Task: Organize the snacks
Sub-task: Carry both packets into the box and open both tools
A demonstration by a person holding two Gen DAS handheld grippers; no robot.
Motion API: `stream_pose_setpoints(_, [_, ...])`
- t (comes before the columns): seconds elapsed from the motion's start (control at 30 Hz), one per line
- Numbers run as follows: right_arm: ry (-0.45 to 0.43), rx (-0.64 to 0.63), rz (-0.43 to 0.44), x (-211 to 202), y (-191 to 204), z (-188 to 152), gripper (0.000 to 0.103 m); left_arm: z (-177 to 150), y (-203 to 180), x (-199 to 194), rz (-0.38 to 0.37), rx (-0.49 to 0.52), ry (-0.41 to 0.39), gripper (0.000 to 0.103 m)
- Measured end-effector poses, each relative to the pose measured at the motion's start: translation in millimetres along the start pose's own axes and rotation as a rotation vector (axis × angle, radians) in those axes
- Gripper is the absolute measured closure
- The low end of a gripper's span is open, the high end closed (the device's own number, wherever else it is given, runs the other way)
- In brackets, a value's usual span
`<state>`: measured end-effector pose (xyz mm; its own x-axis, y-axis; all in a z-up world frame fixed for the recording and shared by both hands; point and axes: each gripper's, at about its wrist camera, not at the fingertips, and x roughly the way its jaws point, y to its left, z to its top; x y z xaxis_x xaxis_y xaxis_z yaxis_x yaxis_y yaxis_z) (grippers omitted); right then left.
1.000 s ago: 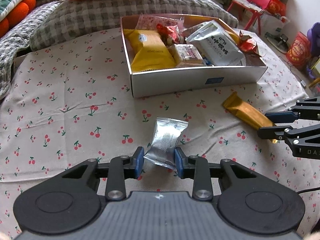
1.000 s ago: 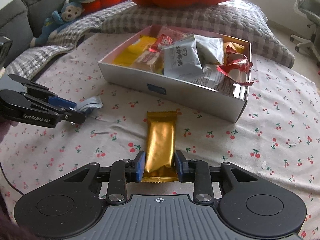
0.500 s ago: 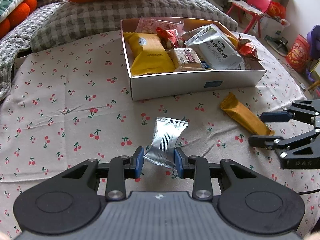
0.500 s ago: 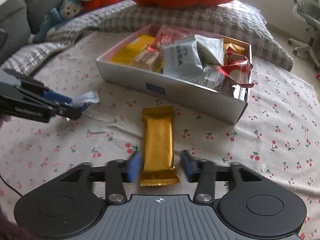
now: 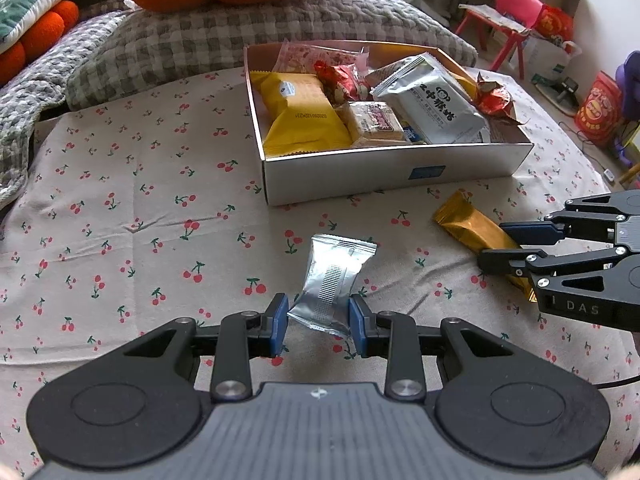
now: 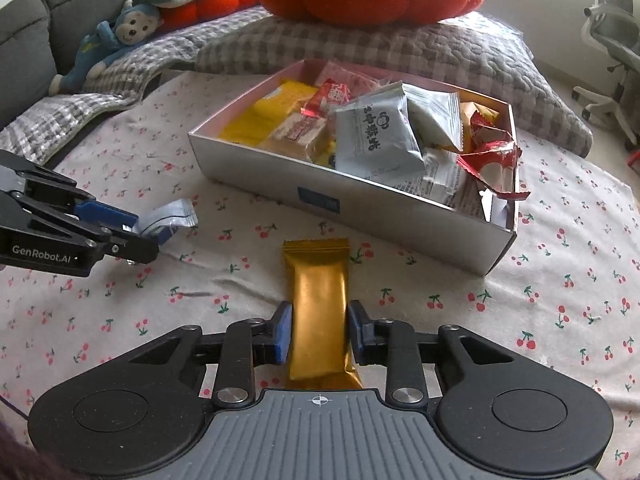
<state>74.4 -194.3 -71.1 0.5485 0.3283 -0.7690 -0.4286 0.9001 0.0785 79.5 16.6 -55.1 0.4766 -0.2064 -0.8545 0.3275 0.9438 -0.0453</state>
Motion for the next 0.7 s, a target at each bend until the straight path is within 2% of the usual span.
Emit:
stream_pose_setpoints(0.13, [-0.003,-0.009,0.013,-4.5,3.5,2.4,0.075,0.3,2.4,-3.5,0.002,-0.003,-0.012,0.074])
stream_pose_setpoints(0.47, [-0.081,0.011,0.062,-33.8,10.2,15.8,0.075,5.4,4.8,-15.0,0.020,-0.014,-0.061,0.074])
stream_pose_setpoints(0.7, [-0.140,0.052,0.050,-44.3,1.4,34.4,0.075,17.9,6.1,-19.2,0.011,-0.036,-0.123,0.074])
